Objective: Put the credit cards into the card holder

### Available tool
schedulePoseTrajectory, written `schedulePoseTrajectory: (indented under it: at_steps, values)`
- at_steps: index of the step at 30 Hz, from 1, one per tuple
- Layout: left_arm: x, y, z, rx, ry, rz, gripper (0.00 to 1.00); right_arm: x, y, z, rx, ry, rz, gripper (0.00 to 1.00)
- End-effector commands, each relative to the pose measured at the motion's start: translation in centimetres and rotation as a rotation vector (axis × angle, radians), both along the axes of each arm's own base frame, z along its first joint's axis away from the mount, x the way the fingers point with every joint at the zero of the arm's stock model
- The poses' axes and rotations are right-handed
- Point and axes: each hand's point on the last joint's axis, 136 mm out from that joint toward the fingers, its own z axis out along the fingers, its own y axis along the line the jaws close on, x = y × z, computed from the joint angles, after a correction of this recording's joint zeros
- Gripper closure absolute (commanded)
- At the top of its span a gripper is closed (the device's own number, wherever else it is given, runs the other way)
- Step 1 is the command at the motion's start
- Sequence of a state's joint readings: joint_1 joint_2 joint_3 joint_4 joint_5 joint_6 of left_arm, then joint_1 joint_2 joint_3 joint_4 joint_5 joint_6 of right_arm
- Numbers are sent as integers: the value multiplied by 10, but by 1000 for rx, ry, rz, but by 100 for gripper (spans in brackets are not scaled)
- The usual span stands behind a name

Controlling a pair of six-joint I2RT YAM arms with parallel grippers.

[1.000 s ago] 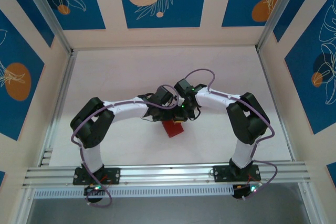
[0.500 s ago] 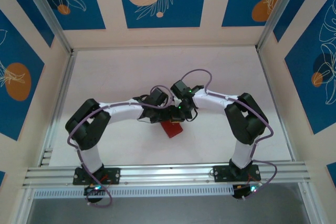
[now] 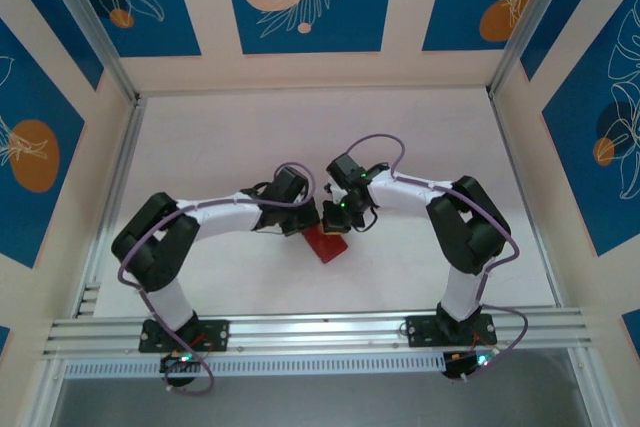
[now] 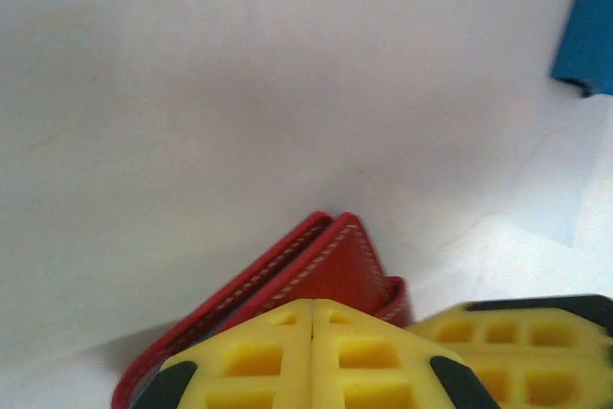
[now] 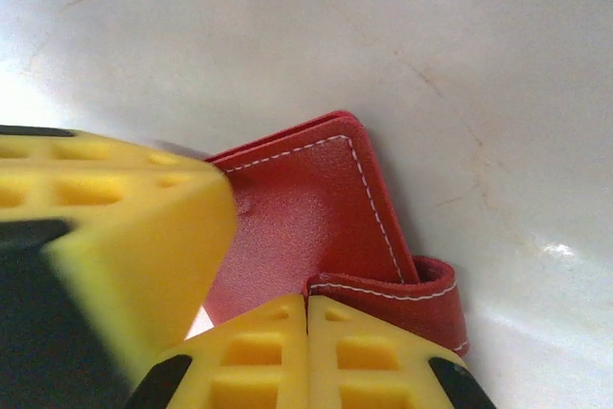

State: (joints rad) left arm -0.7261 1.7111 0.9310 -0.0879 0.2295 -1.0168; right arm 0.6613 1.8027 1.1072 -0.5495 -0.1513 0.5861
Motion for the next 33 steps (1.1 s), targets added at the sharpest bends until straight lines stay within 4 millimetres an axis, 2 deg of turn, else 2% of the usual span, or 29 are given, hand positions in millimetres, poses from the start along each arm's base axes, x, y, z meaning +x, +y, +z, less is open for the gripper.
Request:
schedulePoseTrajectory:
  at_steps: [1, 5, 10, 20, 28, 33]
  values:
    - [7, -6, 31, -94, -61, 7, 100, -28, -23, -25, -92, 129, 5, 100]
    - [-3, 5, 25, -53, -49, -2, 100, -24, -24, -17, -75, 118, 4, 100]
    - [-15, 13, 3, -16, -2, -12, 100, -20, -26, -2, -64, 90, 18, 100]
    - [-16, 10, -23, 12, 28, -29, 100, -20, -26, 10, -57, 78, 42, 100]
    - [-21, 11, -34, 22, 47, -30, 100, -18, -26, 20, -24, 66, 32, 100]
    - [-21, 11, -34, 24, 47, -31, 100, -23, -27, 17, -38, 76, 43, 100]
